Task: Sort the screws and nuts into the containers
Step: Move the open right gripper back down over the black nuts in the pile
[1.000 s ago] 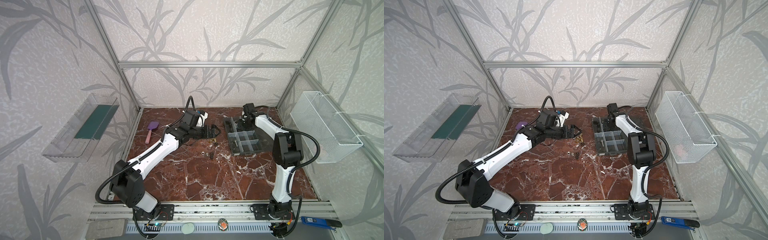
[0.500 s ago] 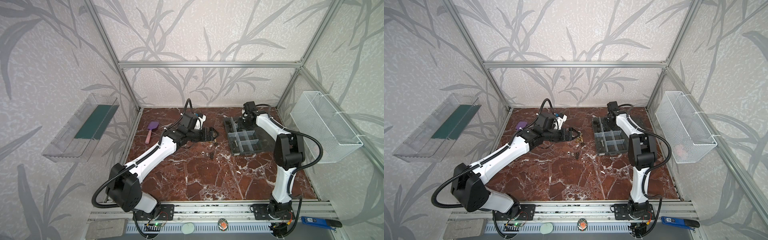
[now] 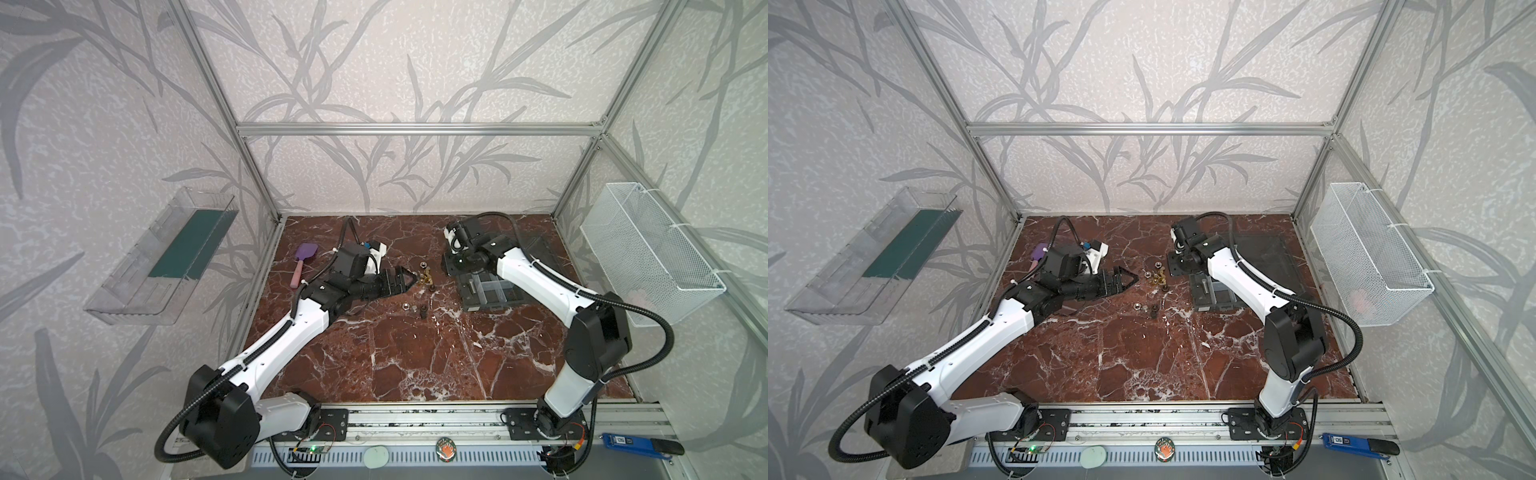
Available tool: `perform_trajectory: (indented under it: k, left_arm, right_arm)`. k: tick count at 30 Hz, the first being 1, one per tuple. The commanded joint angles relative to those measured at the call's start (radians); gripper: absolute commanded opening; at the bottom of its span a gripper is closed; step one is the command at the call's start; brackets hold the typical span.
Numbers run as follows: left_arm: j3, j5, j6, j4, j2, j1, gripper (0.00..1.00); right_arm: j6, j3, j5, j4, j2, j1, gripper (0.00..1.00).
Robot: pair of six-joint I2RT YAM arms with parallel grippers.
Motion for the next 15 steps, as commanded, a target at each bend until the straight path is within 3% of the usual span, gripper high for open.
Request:
perform_trajectory:
  k: [1, 8, 15]
  left_arm:
    - [-0.065, 0.037, -0.050, 0.055, -0.059, 0.012, 0.99]
    - [-0.201, 0.059, -0.105, 0.125, -0.135, 0.025, 0.99]
    - [-0.259, 0.058, -0.116, 0.151, -0.161, 0.027, 0.99]
  right_arm:
    - [0.044, -0.060, 0.026, 0.015, -0.023, 0.058, 0.43]
    - [0.105, -0.162, 0.036, 0.091, 0.004, 0.178, 0.41]
    - [0.134, -0.158, 0.022, 0.125, 0.103, 0.242, 0.39]
